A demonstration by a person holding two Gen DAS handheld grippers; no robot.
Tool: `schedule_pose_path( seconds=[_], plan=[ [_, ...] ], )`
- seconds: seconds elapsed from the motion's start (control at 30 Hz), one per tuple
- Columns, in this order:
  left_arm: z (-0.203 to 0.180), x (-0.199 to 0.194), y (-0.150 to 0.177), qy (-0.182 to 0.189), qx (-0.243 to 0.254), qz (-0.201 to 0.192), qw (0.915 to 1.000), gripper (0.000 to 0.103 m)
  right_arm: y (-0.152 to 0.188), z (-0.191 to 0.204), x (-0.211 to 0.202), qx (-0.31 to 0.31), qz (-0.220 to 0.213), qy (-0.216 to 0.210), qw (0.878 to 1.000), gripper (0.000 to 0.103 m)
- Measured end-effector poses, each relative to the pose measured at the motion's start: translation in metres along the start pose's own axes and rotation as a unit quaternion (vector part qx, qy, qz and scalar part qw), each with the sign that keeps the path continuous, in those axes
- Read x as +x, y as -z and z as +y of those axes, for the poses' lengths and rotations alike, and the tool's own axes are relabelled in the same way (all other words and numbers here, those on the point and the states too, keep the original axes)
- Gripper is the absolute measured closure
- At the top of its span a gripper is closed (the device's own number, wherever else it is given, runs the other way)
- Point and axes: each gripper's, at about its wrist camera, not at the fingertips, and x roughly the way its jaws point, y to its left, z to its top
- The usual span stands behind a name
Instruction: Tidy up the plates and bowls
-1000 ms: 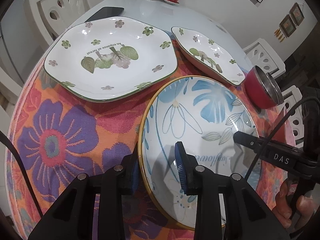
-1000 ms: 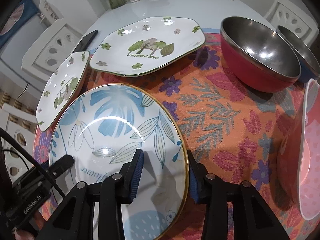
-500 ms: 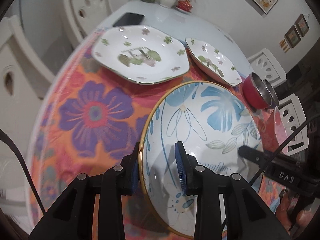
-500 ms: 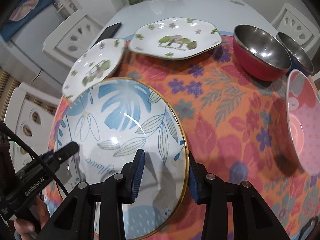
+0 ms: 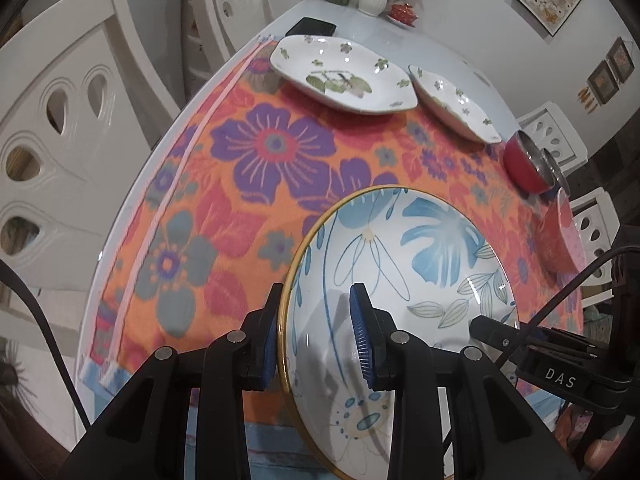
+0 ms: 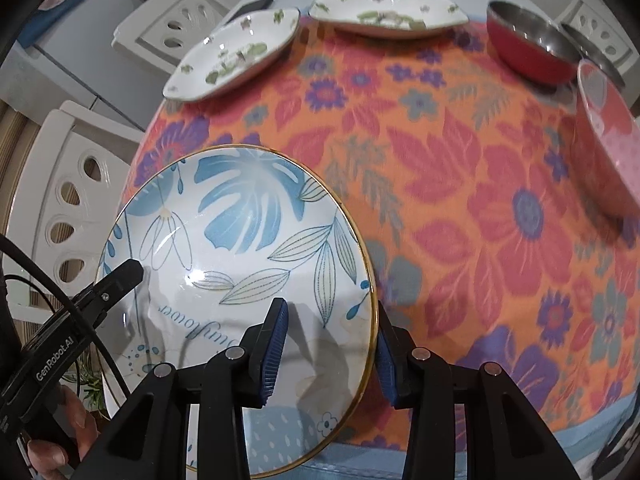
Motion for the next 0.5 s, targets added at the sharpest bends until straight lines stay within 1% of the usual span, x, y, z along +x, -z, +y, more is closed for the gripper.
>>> schedule_pose_path(
  seconds=[0.23, 0.33, 0.4, 0.5],
  plan=[
    [-0.002, 0.012, 0.016, -0.003, 0.008, 0.015, 0.9998, 0.074, 0.017, -0.006, 0.006, 0.007, 0.003, 0.017, 1.0, 0.064],
    [0.0, 0.015, 0.022, -0.004, 0.002, 0.025, 0.9997, 0.075, 0.02, -0.009, 0.006, 0.007, -0.002, 0.014, 1.0, 0.064],
    [0.002, 0.009, 0.025, -0.019, 0.005, 0.015, 0.9997, 0.074, 0.021, -0.01, -0.001, 0.006, -0.012, 0.013, 1.0, 0.065],
    [0.01, -0.016, 0.024, -0.049, -0.001, -0.018, 0.9986, 0.074, 0.021, -0.013, -0.026, -0.011, -0.046, 0.036, 0.998, 0.065]
  ],
)
